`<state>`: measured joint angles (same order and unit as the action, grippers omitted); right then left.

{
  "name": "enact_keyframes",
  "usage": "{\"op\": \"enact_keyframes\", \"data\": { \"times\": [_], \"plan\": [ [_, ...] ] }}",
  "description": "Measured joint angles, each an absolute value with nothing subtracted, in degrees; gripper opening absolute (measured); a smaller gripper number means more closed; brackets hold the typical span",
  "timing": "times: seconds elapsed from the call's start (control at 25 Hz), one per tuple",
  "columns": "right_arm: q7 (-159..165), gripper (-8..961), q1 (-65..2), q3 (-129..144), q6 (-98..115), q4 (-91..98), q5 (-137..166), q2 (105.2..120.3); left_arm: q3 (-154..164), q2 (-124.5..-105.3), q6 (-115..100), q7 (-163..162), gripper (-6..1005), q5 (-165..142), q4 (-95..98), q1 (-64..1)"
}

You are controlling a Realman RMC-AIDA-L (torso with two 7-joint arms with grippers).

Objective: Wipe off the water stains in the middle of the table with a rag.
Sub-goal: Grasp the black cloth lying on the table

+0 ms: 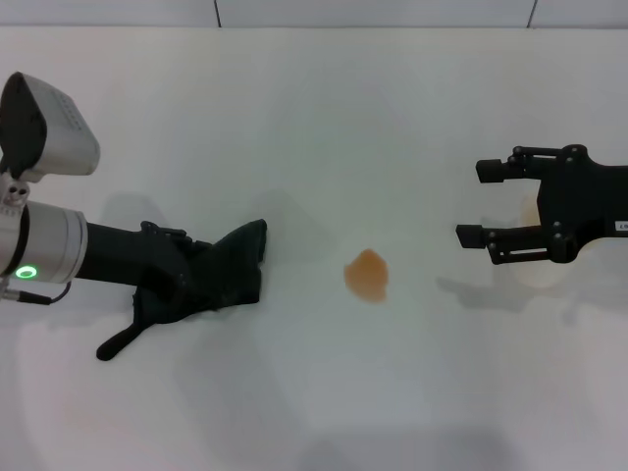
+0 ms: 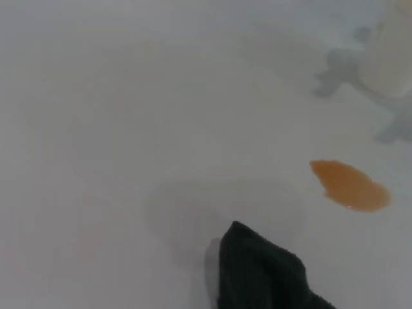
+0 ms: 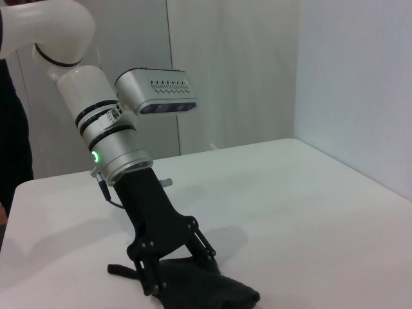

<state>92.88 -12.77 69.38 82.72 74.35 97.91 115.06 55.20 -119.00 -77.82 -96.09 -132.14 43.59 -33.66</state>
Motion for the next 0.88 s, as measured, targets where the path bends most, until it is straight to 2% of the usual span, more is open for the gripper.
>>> {"op": "enact_keyframes", "data": {
  "times": [0.2,0.4,0.88],
  "plan": [
    [92.98,786,-12.73,69.32,82.79,74.36,97.85,115.05,54.95,-119.00,-76.31,-97.00,762,-131.54,43.59,-33.54],
    [93.04,785,-12.64,69.41,82.88,74.37,97.34,115.05,55.63,-119.00,-75.66,-97.04,531,-132.13,43.59,-33.54],
    [93.57,783,-12.52,69.61,83.00,74.86,97.18,115.05,55.65,-118.86,-74.22,-97.60,297,-131.75,43.52,-33.69]
  ]
}}
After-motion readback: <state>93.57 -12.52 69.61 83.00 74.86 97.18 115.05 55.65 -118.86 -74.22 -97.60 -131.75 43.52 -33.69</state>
